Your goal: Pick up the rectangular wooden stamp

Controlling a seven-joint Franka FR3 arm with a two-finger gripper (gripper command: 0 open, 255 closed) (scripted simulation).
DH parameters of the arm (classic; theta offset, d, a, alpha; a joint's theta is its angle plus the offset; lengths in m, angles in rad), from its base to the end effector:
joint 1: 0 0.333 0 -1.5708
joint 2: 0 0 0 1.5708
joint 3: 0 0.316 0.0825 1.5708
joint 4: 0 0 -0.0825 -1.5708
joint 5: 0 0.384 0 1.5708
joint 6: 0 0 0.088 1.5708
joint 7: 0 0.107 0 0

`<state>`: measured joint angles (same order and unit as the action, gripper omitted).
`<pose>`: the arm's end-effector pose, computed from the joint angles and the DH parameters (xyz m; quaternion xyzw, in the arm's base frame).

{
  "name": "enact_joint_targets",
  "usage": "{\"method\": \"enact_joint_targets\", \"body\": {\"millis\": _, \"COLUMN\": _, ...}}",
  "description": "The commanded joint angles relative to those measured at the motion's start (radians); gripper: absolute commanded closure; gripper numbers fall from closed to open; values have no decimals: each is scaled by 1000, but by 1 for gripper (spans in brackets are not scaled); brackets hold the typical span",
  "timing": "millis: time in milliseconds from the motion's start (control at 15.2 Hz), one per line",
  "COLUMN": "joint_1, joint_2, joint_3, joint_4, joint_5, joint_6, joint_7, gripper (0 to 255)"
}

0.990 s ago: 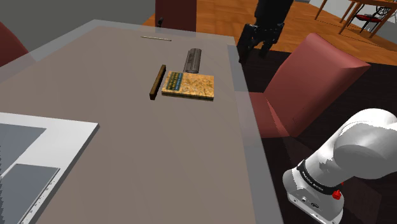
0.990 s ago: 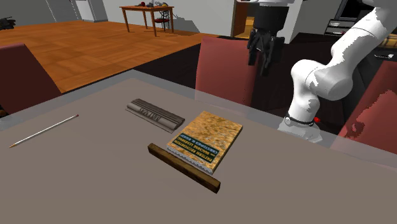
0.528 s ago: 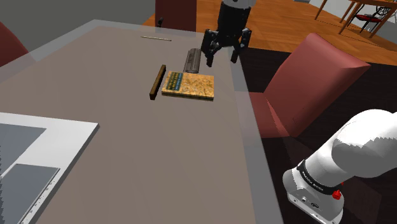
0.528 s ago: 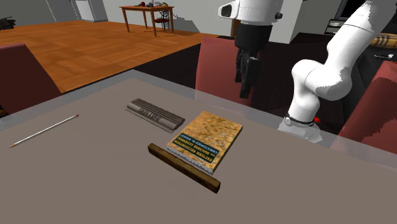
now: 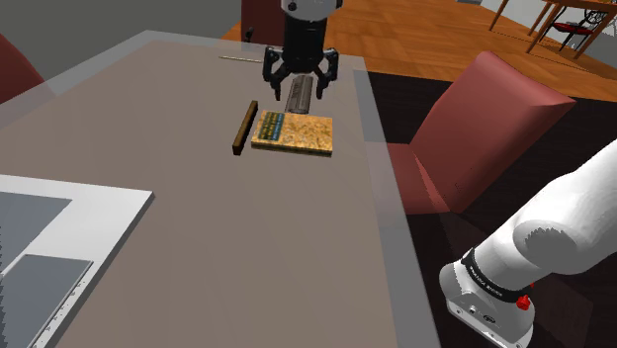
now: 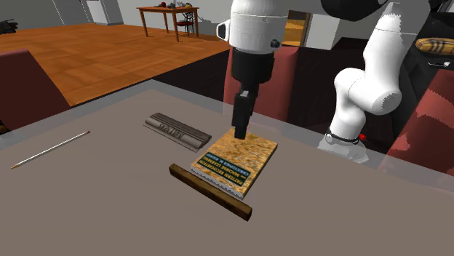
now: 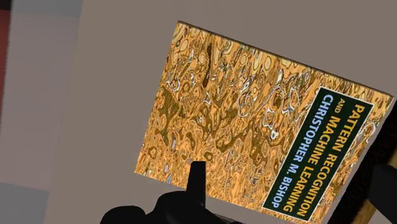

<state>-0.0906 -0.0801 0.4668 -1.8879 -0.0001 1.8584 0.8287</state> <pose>0.5041 0.2063 0.5374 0.9741 -0.2245 0.0275 0.0030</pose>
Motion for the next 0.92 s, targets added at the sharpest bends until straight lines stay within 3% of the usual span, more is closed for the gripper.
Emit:
{"method": "enact_joint_targets", "body": {"millis": 0, "joint_1": 2, "joint_2": 93, "joint_3": 17, "joint_4": 76, "joint_5": -50, "joint_6": 6, "joint_7": 90, "gripper": 0}}
{"method": "enact_joint_targets", "body": {"millis": 330, "joint_1": 49, "joint_2": 324, "joint_3": 17, "joint_4": 304, "joint_5": -175, "joint_6": -23, "joint_7": 279, "gripper": 0}}
{"method": "enact_joint_targets", "body": {"millis": 660, "joint_1": 132, "joint_2": 563, "joint_3": -25, "joint_4": 599, "joint_5": -274, "joint_6": -100, "joint_7": 417, "gripper": 0}}
{"method": "enact_joint_targets", "body": {"millis": 858, "joint_1": 129, "joint_2": 561, "joint_3": -29, "joint_4": 557, "joint_5": -274, "joint_6": -60, "joint_7": 421, "gripper": 0}}
